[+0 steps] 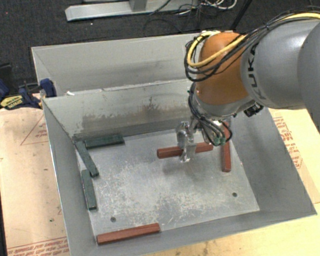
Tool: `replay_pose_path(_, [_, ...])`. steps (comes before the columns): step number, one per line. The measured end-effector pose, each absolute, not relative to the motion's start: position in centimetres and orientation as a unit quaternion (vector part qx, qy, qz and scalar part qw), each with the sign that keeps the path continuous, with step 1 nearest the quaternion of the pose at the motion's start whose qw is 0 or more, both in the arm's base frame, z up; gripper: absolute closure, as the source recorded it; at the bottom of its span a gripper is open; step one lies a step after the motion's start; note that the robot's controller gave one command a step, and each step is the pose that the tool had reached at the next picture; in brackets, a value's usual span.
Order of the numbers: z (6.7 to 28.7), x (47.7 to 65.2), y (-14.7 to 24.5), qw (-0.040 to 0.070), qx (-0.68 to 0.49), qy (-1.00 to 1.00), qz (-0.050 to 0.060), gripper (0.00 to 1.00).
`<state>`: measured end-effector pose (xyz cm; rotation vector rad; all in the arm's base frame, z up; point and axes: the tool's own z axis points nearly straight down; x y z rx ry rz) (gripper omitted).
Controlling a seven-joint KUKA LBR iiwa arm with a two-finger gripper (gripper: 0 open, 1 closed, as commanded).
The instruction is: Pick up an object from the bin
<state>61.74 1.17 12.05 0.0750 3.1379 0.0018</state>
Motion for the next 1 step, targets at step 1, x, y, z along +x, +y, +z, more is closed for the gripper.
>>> replay_pose_path(1, [12.80, 61.81, 1.17, 0.003, 0.024, 1.000, 0.001, 1.00])
